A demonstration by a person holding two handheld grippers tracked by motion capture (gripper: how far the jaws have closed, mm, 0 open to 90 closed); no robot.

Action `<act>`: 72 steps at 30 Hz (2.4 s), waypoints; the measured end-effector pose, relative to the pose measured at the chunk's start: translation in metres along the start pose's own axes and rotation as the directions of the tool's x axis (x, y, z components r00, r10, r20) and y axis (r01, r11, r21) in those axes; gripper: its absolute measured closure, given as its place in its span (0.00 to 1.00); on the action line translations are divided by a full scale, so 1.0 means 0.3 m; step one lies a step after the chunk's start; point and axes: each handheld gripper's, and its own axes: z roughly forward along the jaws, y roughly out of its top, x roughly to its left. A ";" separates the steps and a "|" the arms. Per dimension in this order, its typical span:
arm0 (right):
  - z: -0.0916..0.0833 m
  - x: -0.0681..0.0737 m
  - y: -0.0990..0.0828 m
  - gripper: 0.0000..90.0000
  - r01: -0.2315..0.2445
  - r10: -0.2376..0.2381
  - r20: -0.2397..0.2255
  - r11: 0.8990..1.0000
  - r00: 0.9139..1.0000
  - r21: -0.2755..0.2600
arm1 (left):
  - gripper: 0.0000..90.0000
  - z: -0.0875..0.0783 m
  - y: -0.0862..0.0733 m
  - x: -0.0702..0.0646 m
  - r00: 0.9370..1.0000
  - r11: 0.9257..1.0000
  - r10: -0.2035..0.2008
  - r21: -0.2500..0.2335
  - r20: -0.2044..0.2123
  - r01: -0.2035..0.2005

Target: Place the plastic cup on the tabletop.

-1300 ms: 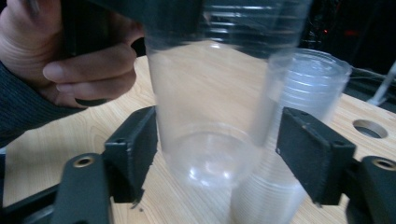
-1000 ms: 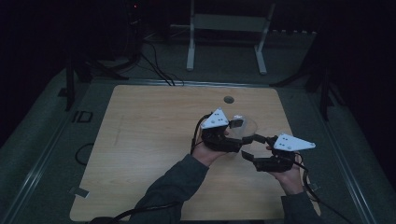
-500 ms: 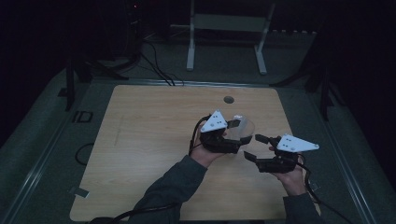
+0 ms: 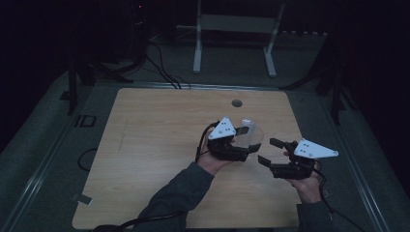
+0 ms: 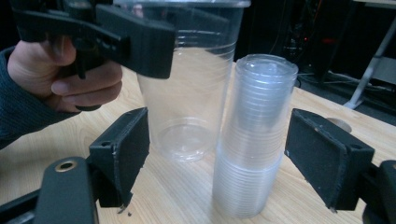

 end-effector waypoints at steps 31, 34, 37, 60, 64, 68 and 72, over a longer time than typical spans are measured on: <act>-0.063 -0.038 0.016 0.29 -0.006 0.010 0.069 0.998 0.998 -0.057 | 0.34 0.015 -0.062 -0.017 0.999 1.000 0.003 0.006 0.036 -0.003; -0.068 -0.040 0.019 0.29 -0.007 0.011 0.073 0.998 0.997 -0.064 | 0.34 0.016 -0.070 -0.020 0.999 1.000 0.011 -0.001 0.050 -0.011; -0.070 -0.042 0.021 0.30 -0.010 0.016 0.082 0.997 0.997 -0.074 | 0.34 0.018 -0.076 -0.024 0.998 1.000 0.018 0.001 0.052 -0.018; -0.078 -0.048 0.032 0.30 -0.010 0.021 0.100 0.994 0.995 -0.112 | 0.33 0.060 -0.171 -0.017 0.999 0.999 0.033 0.034 0.010 -0.033; -0.078 -0.047 0.032 0.30 -0.009 0.021 0.098 0.993 0.995 -0.114 | 0.33 0.068 -0.192 -0.017 0.999 0.999 0.030 0.042 0.017 -0.031; -0.077 -0.046 0.031 0.30 -0.009 0.020 0.097 0.993 0.995 -0.117 | 0.34 0.075 -0.208 -0.019 0.999 0.999 0.028 0.041 0.019 -0.028; -0.079 -0.046 0.030 0.30 -0.007 0.019 0.095 0.993 0.995 -0.120 | 0.33 0.079 -0.222 -0.018 0.999 0.999 0.030 0.036 0.013 -0.030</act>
